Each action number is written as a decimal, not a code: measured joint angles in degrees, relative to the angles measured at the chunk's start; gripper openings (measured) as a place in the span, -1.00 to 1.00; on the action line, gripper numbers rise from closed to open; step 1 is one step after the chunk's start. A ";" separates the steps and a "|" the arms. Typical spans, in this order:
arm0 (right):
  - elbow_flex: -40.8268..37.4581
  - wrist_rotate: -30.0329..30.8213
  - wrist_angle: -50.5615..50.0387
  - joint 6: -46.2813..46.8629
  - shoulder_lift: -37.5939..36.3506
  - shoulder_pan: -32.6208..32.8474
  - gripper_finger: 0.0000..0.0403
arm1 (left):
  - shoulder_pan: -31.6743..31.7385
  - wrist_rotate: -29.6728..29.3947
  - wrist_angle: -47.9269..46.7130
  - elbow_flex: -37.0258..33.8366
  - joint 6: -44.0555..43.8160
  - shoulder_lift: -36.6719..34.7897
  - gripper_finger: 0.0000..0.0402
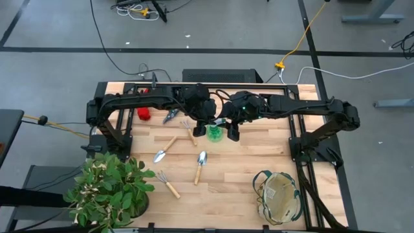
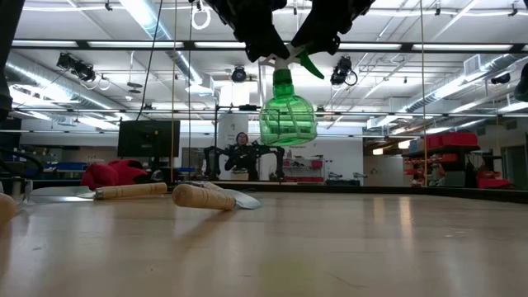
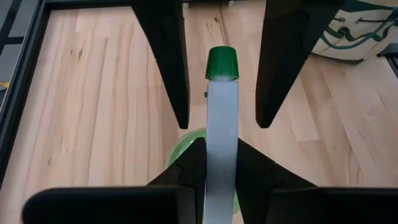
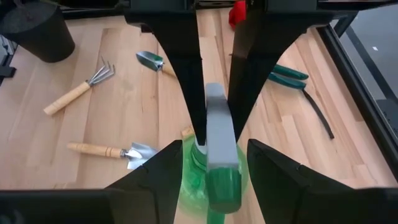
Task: Pick & Place Garden tools in Gardening bag
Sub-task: Put the green spray bottle into the white gardening bag
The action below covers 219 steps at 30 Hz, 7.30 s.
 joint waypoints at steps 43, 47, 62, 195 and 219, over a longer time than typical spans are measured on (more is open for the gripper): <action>0.00 -0.80 -5.41 0.08 -0.19 0.00 -0.09 | 0.04 -0.87 -5.75 0.04 0.11 -0.04 -0.67; 0.48 -0.81 -6.14 0.15 -0.50 -0.02 -0.09 | 0.04 -0.87 -5.96 0.04 0.12 -0.04 -0.67; 10.47 1.95 -13.08 -3.80 -0.52 -0.54 -0.09 | 0.04 -0.90 -5.95 0.04 0.11 -0.07 -0.67; 10.45 -1.56 -18.65 -8.84 1.84 -1.09 -0.75 | 0.04 -5.01 -8.31 0.09 -2.99 -11.60 -0.01; 10.47 -1.49 -34.28 -7.38 -15.91 3.76 -0.75 | 0.04 -12.48 -8.05 0.04 -2.32 -14.80 -0.01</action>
